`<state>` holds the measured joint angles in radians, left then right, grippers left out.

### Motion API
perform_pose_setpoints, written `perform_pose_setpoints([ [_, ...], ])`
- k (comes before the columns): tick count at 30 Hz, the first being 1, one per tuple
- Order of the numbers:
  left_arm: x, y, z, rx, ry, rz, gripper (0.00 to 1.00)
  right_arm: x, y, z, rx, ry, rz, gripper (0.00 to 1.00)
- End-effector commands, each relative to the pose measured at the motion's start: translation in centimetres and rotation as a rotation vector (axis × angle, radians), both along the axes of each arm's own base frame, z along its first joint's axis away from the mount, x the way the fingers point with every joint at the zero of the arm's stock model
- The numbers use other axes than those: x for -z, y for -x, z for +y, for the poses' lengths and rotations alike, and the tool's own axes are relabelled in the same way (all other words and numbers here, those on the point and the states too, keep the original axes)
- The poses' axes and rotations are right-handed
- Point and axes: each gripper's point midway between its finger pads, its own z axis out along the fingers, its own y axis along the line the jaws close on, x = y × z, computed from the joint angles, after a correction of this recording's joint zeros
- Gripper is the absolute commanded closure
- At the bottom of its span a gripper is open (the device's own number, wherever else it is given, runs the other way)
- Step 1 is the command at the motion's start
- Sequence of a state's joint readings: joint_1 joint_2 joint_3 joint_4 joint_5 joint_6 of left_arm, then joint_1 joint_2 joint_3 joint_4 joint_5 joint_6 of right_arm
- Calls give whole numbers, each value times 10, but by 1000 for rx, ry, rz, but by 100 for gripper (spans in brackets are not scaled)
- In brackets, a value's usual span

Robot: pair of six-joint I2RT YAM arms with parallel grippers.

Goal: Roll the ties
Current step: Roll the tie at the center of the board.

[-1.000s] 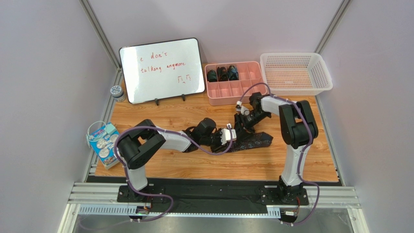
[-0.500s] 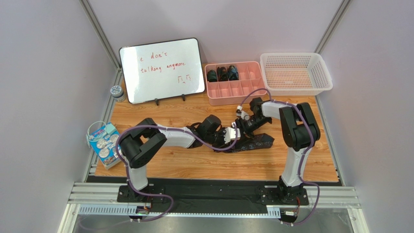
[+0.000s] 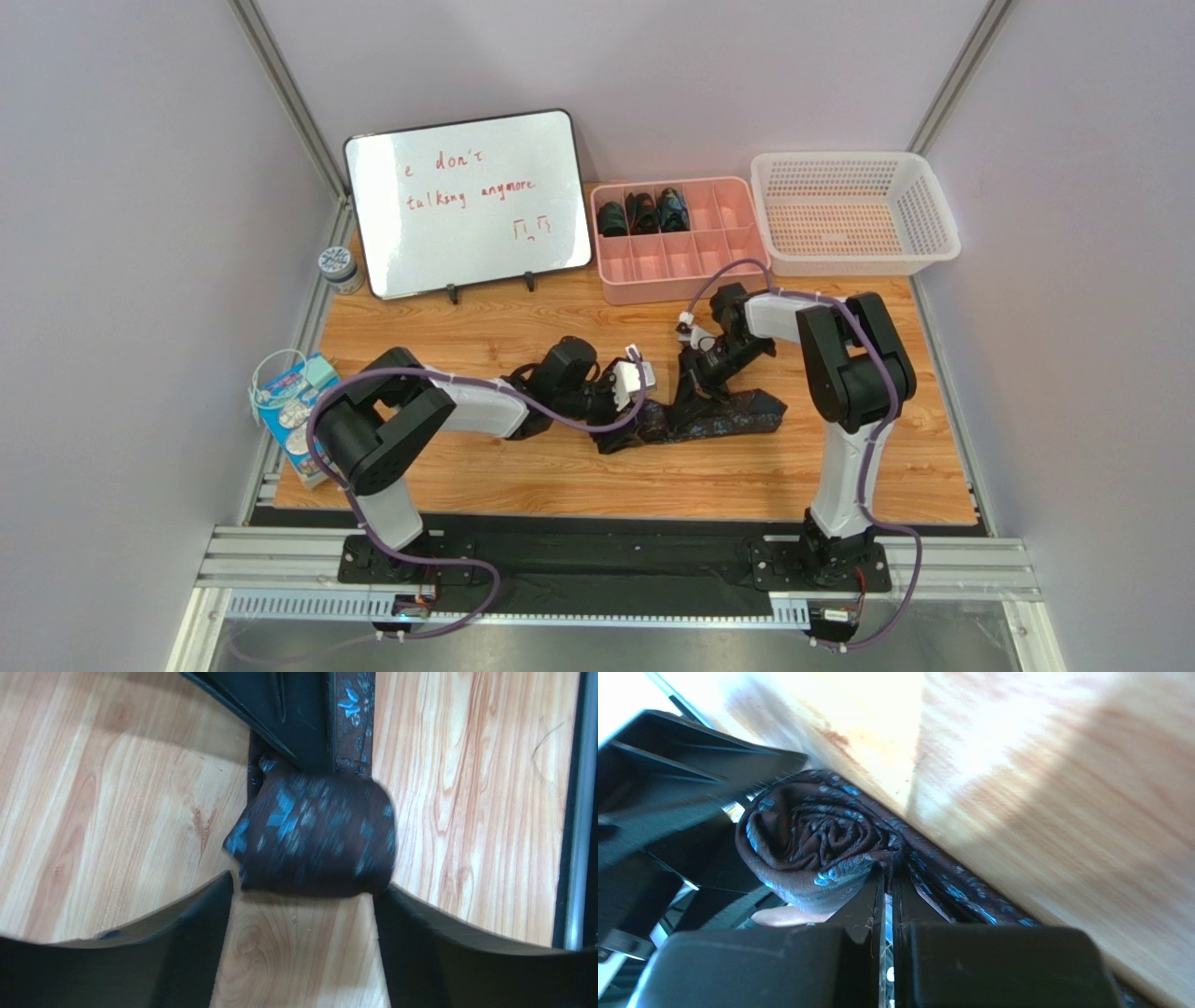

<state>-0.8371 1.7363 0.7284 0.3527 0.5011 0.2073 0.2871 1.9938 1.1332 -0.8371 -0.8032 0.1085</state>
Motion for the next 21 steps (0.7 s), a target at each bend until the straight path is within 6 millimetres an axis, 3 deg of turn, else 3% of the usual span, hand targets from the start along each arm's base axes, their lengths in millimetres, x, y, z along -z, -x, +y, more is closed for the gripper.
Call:
perform_pose_setpoints([
  [1, -30, 2, -16, 38, 183, -26, 19, 50, -17, -34, -39, 278, -102, 100],
  [3, -35, 6, -22, 67, 236, -28, 19, 54, -19, -35, -47, 310, -109, 100],
  [12, -27, -1, -48, 74, 312, -27, 19, 65, -16, -29, -54, 332, -76, 100],
  [21, -14, 3, -63, 85, 290, 40, 53, 63, -24, -12, -5, 280, -86, 100],
])
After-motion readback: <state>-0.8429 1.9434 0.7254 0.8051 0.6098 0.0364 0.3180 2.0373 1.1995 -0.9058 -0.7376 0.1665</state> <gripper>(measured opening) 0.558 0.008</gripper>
